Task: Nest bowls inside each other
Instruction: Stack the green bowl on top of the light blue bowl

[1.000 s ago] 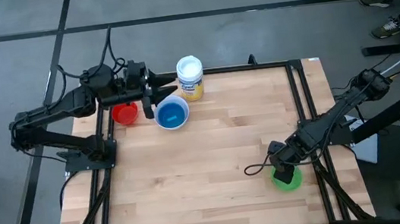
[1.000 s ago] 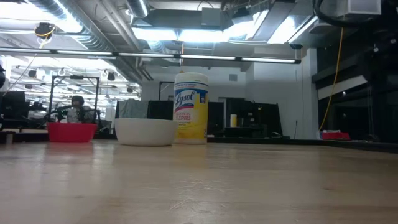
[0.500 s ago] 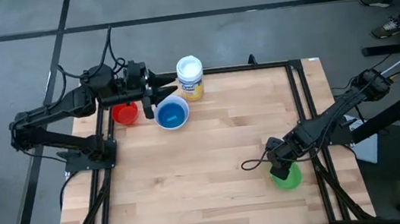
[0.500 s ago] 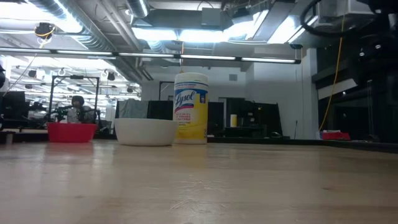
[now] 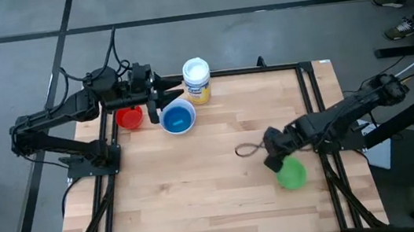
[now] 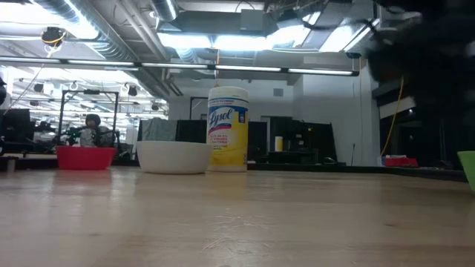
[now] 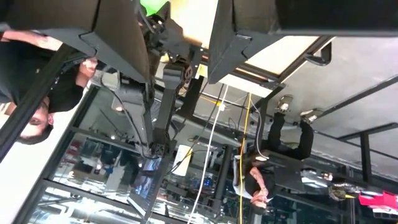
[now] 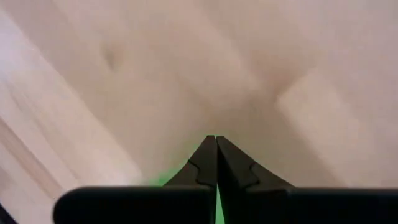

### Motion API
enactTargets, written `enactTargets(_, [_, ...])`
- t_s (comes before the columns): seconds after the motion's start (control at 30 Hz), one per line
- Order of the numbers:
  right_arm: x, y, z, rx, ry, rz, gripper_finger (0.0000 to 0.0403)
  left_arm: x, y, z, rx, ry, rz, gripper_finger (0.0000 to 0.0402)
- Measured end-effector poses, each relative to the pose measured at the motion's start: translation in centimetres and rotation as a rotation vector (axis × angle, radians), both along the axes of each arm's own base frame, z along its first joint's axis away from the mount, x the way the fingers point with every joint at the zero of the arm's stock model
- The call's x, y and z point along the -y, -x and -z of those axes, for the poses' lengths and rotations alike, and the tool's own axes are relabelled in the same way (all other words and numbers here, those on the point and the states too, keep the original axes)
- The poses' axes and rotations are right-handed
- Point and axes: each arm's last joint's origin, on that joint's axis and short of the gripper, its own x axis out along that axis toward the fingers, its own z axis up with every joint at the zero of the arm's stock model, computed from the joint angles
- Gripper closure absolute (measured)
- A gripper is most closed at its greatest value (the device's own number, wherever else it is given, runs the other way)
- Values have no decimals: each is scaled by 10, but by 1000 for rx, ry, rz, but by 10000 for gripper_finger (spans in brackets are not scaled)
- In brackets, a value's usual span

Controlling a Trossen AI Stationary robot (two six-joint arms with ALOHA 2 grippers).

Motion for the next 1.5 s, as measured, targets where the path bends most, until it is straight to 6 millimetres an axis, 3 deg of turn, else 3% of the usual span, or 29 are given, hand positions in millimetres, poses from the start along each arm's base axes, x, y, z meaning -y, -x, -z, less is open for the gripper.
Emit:
enactTargets(0.13, [25, -20, -26, 106, 71, 5, 401, 0, 0, 0, 0, 0, 0, 241])
enactTargets(0.23, [39, -22, -33, 85, 30, -56, 400, 0, 0, 0, 1, 7, 0, 241])
enactTargets(0.4, [42, 7, -14, -167, -94, -129, 351, 0, 0, 2, -14, 10, 12, 241])
enactTargets(0.67, [31, 44, -14, -99, -227, -35, 210, 0, 0, 4, -41, 5, 18, 241])
enactTargets(0.83, [31, 61, 2, -145, -262, 16, 166, -4, 1, 6, -66, -4, 2, 241])
enactTargets(1.0, [30, 67, 22, -163, -301, 6, 179, -9, 2, 8, -79, 0, -2, 241])
enactTargets(1.5, [30, 66, 52, -74, -352, 61, 248, -19, 5, 12, -115, 34, -20, 241])
